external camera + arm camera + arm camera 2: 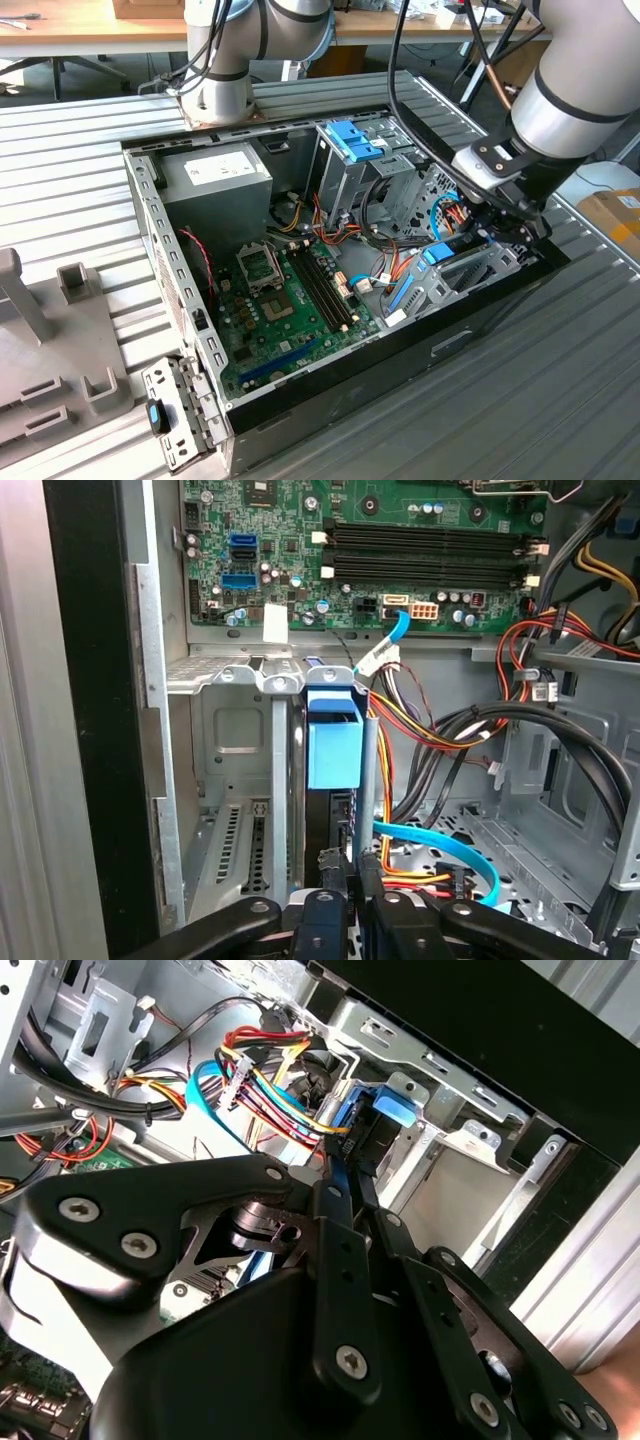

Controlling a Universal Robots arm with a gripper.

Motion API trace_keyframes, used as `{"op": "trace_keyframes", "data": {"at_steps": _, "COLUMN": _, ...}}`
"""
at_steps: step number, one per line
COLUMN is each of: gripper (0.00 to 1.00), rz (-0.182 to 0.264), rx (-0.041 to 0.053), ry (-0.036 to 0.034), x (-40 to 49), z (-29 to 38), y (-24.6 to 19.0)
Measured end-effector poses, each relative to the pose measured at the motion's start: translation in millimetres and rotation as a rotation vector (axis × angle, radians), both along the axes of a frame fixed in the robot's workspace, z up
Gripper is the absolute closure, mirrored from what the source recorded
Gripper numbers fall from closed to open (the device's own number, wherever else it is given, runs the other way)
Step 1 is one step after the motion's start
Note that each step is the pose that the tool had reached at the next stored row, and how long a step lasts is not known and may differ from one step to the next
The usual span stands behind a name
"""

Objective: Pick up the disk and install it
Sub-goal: 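Insert the first disk wire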

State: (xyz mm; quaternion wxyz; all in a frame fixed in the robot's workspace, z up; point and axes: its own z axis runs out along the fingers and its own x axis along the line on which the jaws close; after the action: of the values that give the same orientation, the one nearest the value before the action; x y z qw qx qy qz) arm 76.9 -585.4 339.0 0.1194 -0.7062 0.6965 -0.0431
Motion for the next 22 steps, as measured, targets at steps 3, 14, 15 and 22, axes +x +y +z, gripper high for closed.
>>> {"op": "trace_keyframes", "data": {"at_steps": 3, "gripper": 0.84, "rz": 0.000, "rx": -0.0004, "ry": 0.0000, "x": 0.0, "z": -0.5, "y": -0.2}}
{"op": "trace_keyframes", "data": {"at_steps": 14, "gripper": 0.84, "rz": 0.000, "rx": -0.0006, "ry": 0.0000, "x": -0.1, "z": -4.0, "y": -0.6}}
{"op": "trace_keyframes", "data": {"at_steps": 15, "gripper": 0.84, "rz": 0.000, "rx": -0.0005, "ry": 0.0000, "x": 0.0, "z": -4.1, "y": -0.6}}
{"op": "trace_keyframes", "data": {"at_steps": 22, "gripper": 0.76, "rz": 0.000, "rx": -0.0005, "ry": 0.0000, "x": 0.0, "z": -4.3, "y": -0.5}}
